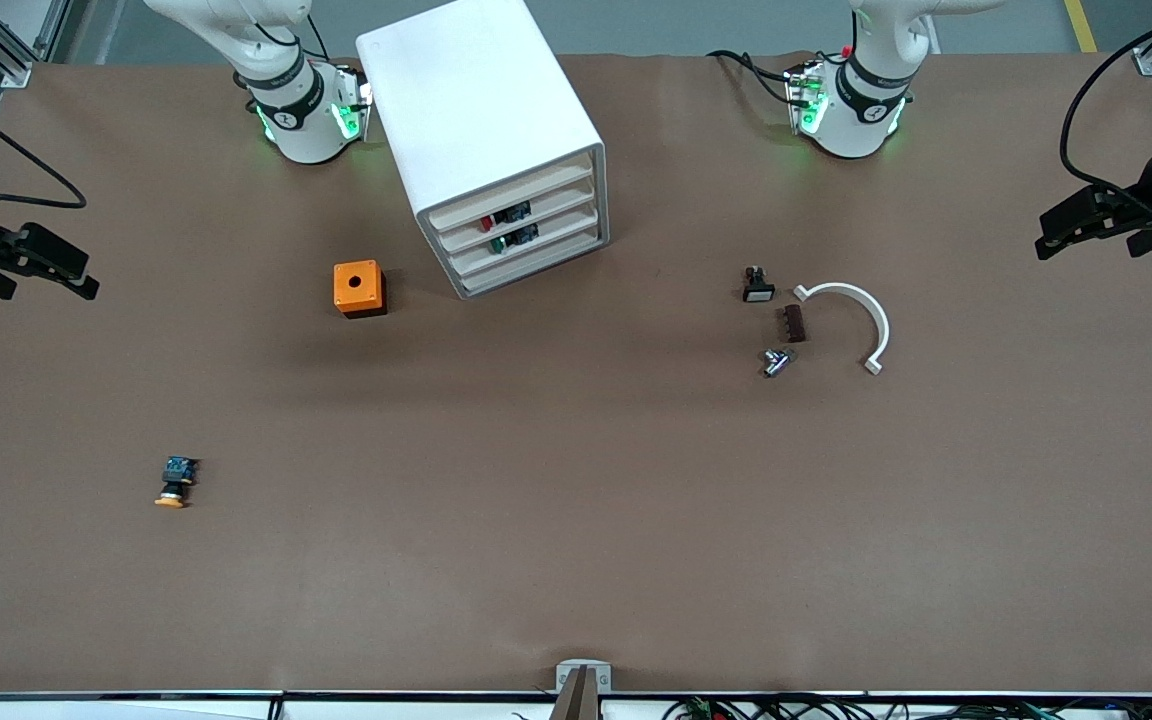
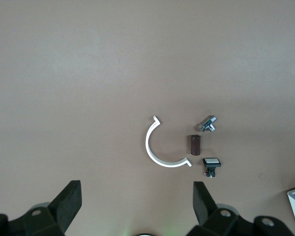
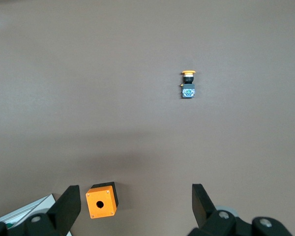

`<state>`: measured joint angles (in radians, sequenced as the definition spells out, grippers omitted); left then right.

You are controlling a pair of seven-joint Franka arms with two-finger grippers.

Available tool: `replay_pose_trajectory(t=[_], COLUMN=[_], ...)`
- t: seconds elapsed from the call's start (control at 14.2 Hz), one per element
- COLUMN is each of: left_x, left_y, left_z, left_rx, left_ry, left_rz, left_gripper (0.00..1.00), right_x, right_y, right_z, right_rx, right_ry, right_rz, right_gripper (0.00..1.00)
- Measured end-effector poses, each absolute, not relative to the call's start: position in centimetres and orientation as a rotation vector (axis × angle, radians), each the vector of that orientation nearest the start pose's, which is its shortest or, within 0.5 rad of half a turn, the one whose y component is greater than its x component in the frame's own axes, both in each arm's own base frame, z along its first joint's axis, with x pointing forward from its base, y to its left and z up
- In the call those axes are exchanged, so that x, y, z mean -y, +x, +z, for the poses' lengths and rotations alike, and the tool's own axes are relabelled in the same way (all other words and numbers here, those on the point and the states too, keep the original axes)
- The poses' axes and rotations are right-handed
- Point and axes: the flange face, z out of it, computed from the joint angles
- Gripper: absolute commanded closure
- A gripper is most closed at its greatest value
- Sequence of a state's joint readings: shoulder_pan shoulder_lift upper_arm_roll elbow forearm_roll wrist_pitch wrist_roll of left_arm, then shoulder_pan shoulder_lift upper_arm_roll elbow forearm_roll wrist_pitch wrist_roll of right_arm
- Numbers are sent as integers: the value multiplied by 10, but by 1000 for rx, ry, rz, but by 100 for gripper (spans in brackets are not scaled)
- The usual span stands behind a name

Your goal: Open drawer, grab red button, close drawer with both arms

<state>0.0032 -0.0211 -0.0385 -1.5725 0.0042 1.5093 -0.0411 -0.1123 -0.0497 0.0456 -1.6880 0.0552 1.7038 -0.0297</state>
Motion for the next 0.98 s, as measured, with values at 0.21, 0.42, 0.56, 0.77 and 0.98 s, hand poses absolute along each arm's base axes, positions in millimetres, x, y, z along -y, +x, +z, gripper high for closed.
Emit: replay_pose_trajectory(t=[0.21,0.42,0.56,0.77,0.98], left_x=[19,17,15,12,14], left_y=[541,541,544,558,580], left_z=[630,629,623,592,536], left_rx=[10,14,21,29,22], left_ry=[-3134,-3134,-3134,-3130,-3117], left_rz=[66,68,89,182,335], left_gripper=[0,0,0,0,0], right_x=[31,30,30,30,30], right_y=[549,549,549,549,549], right_z=[608,608,608,608,609], right_rx=[-66,-65,-64,-64,-63], right_ry=[-3090,-3090,-3090,-3090,-3090], right_rz=[-101,-101,-101,-101,-102], right_gripper=[0,0,0,0,0])
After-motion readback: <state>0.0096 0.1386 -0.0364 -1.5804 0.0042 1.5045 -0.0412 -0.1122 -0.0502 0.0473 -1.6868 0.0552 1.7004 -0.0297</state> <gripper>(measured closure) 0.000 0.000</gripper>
